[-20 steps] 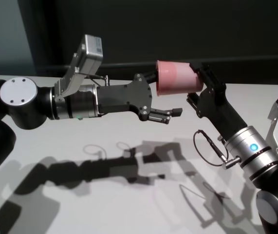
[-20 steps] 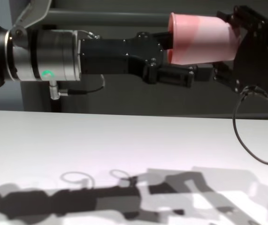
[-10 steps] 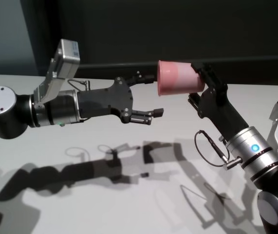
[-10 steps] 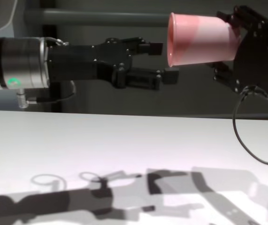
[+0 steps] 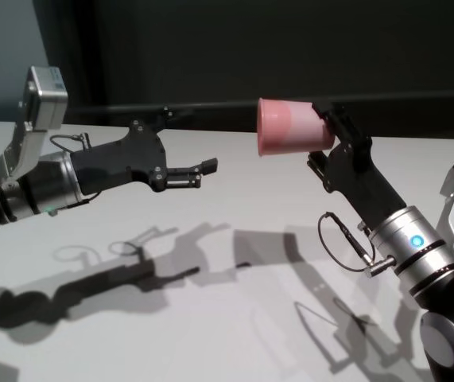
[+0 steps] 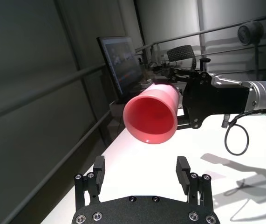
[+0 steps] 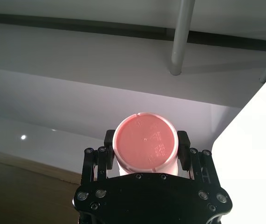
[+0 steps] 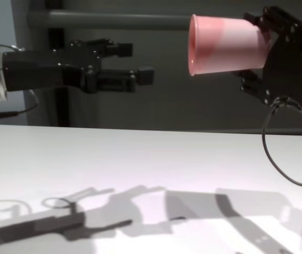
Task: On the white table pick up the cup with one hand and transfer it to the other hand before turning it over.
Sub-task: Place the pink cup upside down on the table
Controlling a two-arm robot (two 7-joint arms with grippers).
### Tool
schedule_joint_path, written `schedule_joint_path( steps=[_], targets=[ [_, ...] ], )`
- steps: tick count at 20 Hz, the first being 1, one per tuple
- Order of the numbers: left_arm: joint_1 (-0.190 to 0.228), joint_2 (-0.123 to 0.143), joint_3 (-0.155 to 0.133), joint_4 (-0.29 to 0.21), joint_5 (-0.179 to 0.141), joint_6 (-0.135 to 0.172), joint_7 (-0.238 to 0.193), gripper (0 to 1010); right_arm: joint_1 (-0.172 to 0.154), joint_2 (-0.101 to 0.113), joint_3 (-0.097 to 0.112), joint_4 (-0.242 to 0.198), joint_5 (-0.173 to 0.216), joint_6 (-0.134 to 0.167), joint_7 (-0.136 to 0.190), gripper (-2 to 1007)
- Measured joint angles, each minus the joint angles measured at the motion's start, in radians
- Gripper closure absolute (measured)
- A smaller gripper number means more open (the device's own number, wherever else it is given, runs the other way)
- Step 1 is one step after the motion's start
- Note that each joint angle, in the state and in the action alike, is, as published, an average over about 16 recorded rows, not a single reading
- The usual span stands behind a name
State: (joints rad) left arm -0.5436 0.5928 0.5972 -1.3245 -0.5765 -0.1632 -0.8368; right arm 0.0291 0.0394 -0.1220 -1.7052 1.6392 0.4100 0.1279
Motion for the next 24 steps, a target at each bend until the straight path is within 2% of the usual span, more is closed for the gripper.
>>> schedule_joint_path(
  steps=[6,12,18,24],
  targets=[
    [0.086,0.027,-0.061,-0.048,0.021,0.016,0.155,7,0.0,0.0,0.0,0.0,0.0,0.0,0.0,236],
    [0.159,0.021,-0.096,-0.059,0.065,0.016,0.286,7,0.0,0.0,0.0,0.0,0.0,0.0,0.0,236],
    [0.215,-0.01,-0.108,-0.029,0.103,-0.022,0.349,7,0.0,0.0,0.0,0.0,0.0,0.0,0.0,236],
    [0.266,-0.044,-0.119,0.007,0.12,-0.075,0.381,7,0.0,0.0,0.0,0.0,0.0,0.0,0.0,236]
  ],
)
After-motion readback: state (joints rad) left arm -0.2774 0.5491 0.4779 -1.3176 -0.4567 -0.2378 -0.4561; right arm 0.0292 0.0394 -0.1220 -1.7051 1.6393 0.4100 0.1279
